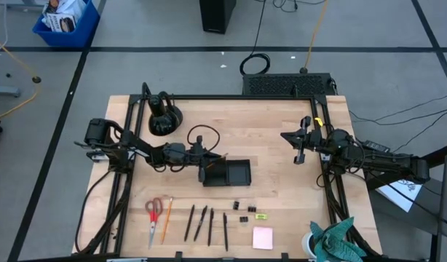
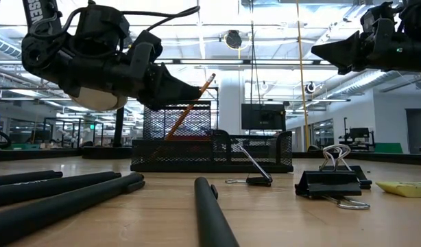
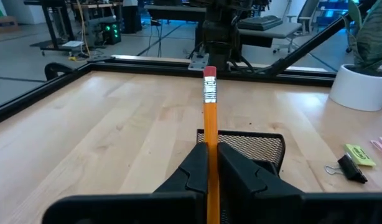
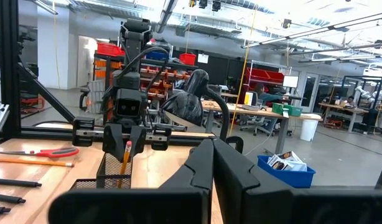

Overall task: Pick and place office supplies into organizer
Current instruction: Put the orange pencil into the black desk organizer

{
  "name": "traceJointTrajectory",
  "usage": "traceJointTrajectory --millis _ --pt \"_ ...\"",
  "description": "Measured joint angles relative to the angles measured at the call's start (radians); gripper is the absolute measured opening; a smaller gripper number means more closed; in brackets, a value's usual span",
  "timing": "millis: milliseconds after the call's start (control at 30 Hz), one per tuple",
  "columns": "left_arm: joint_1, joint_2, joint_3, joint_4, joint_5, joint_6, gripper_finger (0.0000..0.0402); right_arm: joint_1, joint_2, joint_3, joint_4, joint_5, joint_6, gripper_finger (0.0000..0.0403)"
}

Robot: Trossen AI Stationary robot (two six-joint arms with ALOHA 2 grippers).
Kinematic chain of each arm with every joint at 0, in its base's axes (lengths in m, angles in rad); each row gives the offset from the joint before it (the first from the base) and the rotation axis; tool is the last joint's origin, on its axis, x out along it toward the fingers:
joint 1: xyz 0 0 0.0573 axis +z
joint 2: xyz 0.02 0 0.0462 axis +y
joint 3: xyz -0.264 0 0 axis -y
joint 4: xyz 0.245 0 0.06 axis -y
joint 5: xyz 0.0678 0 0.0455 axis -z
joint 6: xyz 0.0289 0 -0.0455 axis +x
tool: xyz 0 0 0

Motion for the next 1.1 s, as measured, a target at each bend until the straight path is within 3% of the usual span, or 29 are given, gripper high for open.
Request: traceJointTrajectory --millis 400,600,667,767,900,1000,1100 --pt "0.000 0.000 0.065 -0.099 0.026 -0.013 0.0130 0.000 0.000 0.000 0.000 0.000 0.000 0.0004" --pt "-0.014 -0.026 0.162 -0.277 0.023 0.028 0.0142 0.000 0.000 0.000 0.000 0.000 0.000 0.0004" --pt "-0.039 -0.071 0.229 -0.434 -0.027 0.036 0.0142 0.000 0.000 0.000 0.000 0.000 0.000 0.0004" --pt "-0.097 -0.139 0.369 -0.851 -0.203 -0.001 0.0143 0.000 0.000 0.000 -0.003 0.000 0.000 0.0004" --pt "-0.205 -0.161 0.603 -1.424 -0.421 -0.215 0.0143 0.000 0.000 0.000 -0.009 0.001 0.000 0.0004" --pt "-0.292 -0.156 0.767 -1.804 -0.434 -0.460 0.0143 0.000 0.000 0.000 -0.008 0.003 0.000 0.0004" --pt "-0.375 -0.137 0.864 -2.068 -0.362 -0.775 0.0143 0.000 0.000 0.000 -0.008 0.003 0.000 0.0004"
